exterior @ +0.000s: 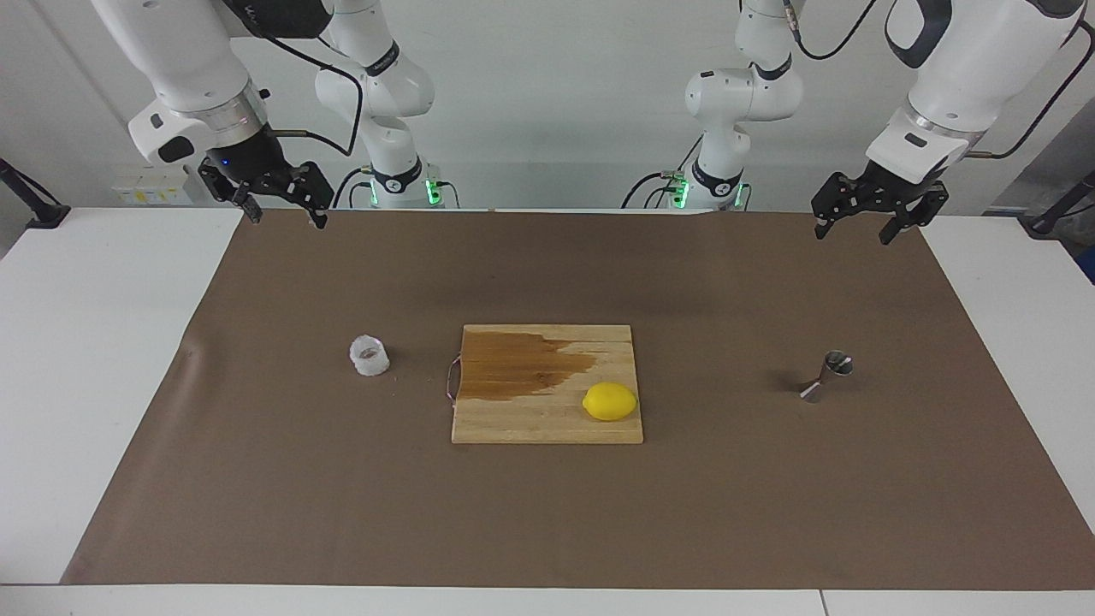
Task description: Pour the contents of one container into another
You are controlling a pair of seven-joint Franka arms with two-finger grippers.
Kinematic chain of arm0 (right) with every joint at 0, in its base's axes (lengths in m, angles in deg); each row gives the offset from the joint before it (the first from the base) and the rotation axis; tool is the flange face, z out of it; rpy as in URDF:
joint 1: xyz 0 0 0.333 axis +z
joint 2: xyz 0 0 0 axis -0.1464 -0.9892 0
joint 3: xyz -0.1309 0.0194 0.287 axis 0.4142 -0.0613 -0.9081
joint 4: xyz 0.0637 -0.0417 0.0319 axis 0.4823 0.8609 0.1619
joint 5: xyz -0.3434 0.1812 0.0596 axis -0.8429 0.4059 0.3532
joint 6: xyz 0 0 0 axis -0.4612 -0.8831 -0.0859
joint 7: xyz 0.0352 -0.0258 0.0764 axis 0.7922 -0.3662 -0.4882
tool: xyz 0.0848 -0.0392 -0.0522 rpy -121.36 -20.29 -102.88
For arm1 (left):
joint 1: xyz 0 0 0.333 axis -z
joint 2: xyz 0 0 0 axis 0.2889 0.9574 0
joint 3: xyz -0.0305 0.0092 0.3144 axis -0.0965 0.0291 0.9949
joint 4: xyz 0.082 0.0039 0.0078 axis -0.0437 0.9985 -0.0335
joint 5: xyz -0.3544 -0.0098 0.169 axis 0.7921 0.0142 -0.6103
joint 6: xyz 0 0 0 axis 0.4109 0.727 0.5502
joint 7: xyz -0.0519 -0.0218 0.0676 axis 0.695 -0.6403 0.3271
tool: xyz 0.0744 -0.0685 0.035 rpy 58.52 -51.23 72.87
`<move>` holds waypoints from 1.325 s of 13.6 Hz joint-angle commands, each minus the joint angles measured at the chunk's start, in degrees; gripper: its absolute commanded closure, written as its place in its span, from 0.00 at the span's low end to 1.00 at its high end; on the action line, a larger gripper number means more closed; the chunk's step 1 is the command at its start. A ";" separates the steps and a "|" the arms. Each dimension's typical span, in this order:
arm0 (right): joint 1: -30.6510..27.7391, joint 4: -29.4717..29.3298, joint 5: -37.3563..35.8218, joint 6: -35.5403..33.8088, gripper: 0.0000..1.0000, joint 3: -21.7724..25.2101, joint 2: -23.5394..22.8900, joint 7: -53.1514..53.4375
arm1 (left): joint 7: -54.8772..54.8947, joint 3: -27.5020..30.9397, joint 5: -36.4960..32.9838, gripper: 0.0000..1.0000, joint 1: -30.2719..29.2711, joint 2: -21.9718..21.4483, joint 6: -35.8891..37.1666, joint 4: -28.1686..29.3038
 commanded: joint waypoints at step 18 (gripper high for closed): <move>-0.71 0.31 1.01 -0.49 0.00 -0.24 0.23 -1.37 | -2.23 0.27 2.35 0.00 -3.62 5.51 2.09 -6.61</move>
